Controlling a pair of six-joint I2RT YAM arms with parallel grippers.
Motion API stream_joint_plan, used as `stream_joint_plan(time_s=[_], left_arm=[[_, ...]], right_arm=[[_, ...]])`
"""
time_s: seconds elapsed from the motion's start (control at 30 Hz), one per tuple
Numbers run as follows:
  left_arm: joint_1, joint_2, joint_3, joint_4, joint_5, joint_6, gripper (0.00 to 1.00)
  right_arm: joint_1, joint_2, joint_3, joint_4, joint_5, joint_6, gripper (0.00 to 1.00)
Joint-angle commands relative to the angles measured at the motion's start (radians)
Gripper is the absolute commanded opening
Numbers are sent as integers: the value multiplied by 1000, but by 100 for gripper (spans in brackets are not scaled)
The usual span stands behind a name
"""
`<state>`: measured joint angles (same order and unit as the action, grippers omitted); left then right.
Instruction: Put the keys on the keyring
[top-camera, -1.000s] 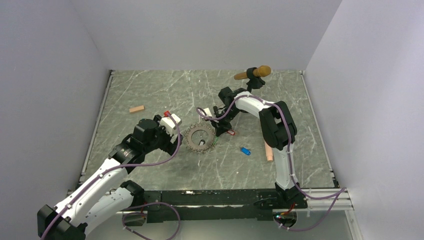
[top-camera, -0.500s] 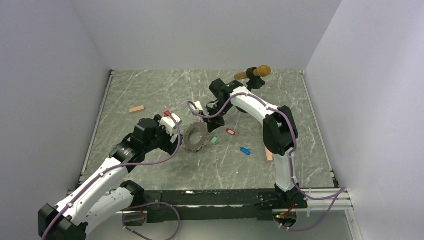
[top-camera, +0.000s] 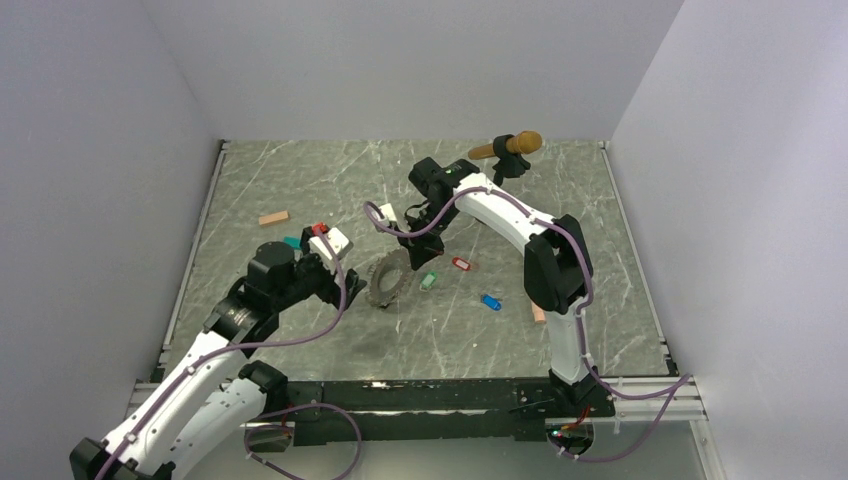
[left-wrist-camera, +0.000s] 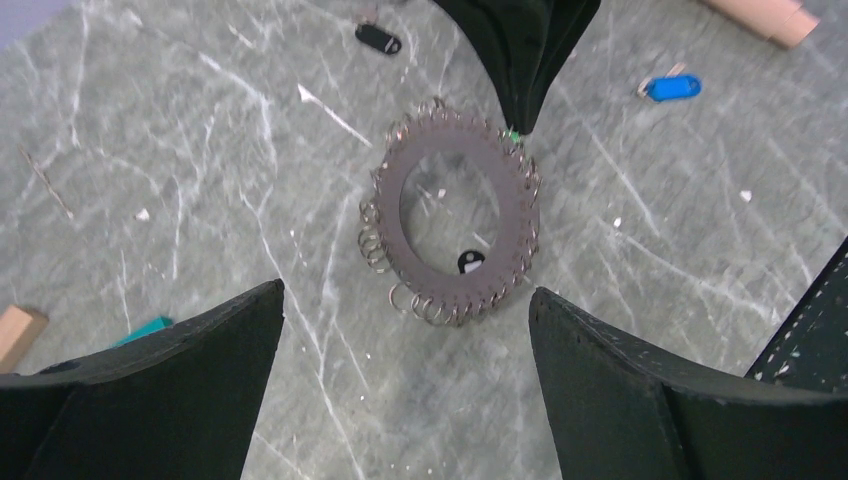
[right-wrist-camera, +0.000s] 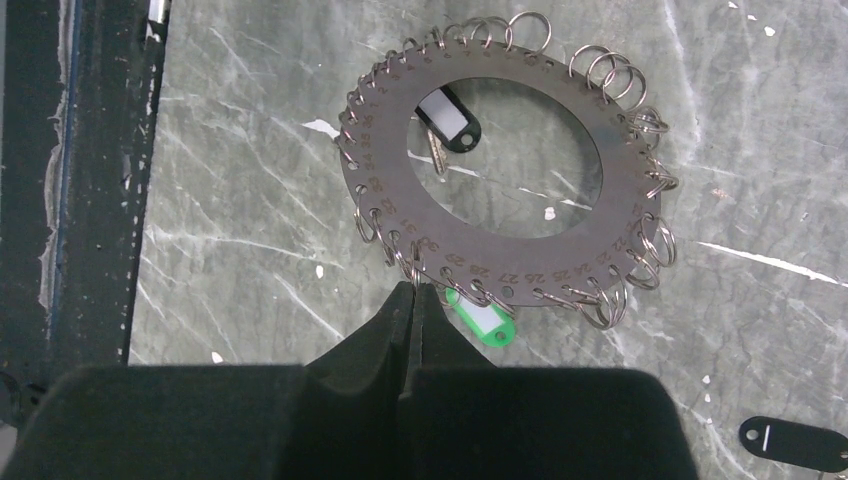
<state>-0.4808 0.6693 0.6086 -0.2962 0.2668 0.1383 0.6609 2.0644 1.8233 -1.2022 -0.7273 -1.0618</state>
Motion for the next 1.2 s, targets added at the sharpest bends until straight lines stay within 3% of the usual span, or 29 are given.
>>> stream_joint_plan(time_s=[0.0, 0.33, 0.57, 0.7, 0.9, 1.17], left_arm=[[37, -7, -5, 80, 99, -3, 94], [65, 29, -2, 96, 208, -9, 89], [74, 43, -71, 339, 384, -119, 72], [74, 101, -103, 540, 466, -248, 55], [33, 175, -87, 652, 461, -306, 52], [-77, 232, -60, 615, 379, -217, 49]], right_arm=[[2, -71, 42, -32, -47, 12, 0], [2, -102, 14, -3, -70, 14, 0], [2, -194, -63, -6, -214, -130, 0], [2, -219, -56, -23, -255, -137, 0], [1, -244, -65, -29, -288, -138, 0], [0, -267, -76, -24, -316, -136, 0]])
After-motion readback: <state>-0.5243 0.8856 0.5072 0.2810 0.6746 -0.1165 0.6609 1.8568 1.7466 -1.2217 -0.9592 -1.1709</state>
